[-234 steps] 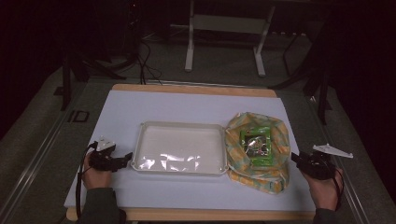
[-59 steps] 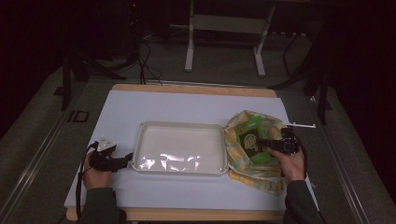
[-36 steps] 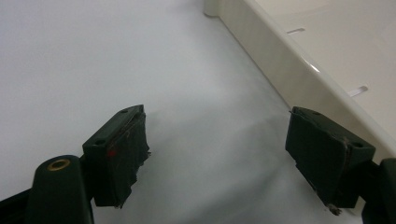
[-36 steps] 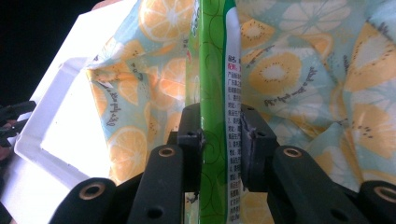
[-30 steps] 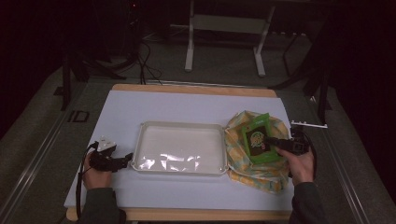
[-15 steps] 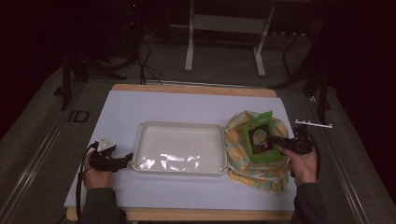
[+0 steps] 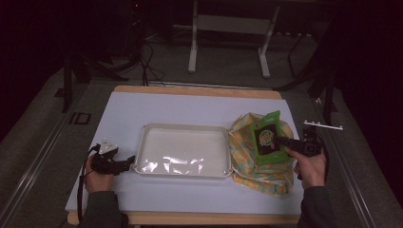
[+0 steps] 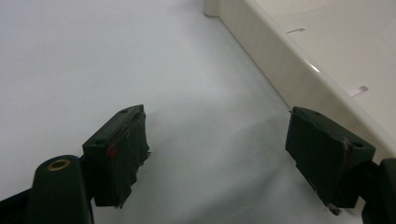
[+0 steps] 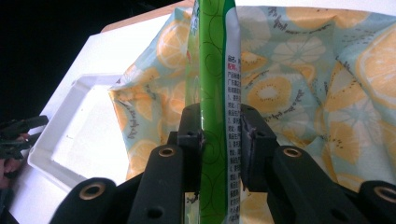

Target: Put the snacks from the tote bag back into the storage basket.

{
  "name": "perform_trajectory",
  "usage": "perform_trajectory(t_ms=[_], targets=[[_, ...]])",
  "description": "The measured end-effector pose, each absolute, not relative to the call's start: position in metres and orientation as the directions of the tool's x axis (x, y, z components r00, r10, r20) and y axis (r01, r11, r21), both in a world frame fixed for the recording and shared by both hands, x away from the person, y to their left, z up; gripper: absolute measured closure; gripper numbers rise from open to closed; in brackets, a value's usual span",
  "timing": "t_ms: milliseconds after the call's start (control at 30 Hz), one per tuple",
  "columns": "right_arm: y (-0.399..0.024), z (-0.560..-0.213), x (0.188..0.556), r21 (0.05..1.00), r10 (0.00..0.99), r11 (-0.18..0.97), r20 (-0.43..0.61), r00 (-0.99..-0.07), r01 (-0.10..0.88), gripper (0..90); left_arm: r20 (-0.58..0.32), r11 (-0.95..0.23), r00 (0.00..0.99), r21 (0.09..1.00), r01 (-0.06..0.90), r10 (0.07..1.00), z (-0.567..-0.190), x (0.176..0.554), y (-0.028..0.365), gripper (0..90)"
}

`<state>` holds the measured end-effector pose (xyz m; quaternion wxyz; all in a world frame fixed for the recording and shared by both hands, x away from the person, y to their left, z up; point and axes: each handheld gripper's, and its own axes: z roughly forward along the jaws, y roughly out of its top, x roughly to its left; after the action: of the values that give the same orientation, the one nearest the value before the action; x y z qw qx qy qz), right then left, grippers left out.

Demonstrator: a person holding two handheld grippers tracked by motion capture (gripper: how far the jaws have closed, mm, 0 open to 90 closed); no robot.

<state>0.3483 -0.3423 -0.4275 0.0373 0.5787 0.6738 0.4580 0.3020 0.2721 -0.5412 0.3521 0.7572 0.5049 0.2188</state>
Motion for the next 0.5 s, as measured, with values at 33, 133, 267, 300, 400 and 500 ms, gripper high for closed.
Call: perform_trajectory(t_ms=[33,133,267,300,400,500], targets=[[-0.3424,-0.4268,0.3483,0.661,0.813,-0.091,0.481,-0.328,0.744,73.2,-0.025,-0.242,0.395,0.754,0.611,0.919,-0.5412,0.302,0.2721,21.2],[-0.3416,-0.425,0.3487,0.665,0.811,-0.096,0.484,-0.33,0.741,73.1,-0.024,-0.242,0.395,0.754,0.61,0.918,-0.5412,0.302,0.2722,21.2],[-0.3402,-0.4225,0.3493,0.668,0.809,-0.097,0.485,-0.333,0.738,73.2,-0.025,-0.242,0.395,0.755,0.61,0.918,-0.5412,0.302,0.2722,21.2],[-0.3402,-0.4225,0.3493,0.668,0.809,-0.097,0.485,-0.333,0.738,73.2,-0.025,-0.242,0.395,0.755,0.61,0.918,-0.5412,0.302,0.2722,21.2],[-0.3401,-0.4207,0.3497,0.671,0.807,-0.1,0.487,-0.335,0.735,73.2,-0.026,-0.242,0.395,0.755,0.61,0.918,-0.5413,0.3021,0.2722,21.1],[-0.3399,-0.4194,0.3497,0.671,0.802,-0.104,0.493,-0.337,0.734,73.2,-0.026,-0.241,0.395,0.755,0.61,0.918,-0.5413,0.3021,0.2722,21.2]])
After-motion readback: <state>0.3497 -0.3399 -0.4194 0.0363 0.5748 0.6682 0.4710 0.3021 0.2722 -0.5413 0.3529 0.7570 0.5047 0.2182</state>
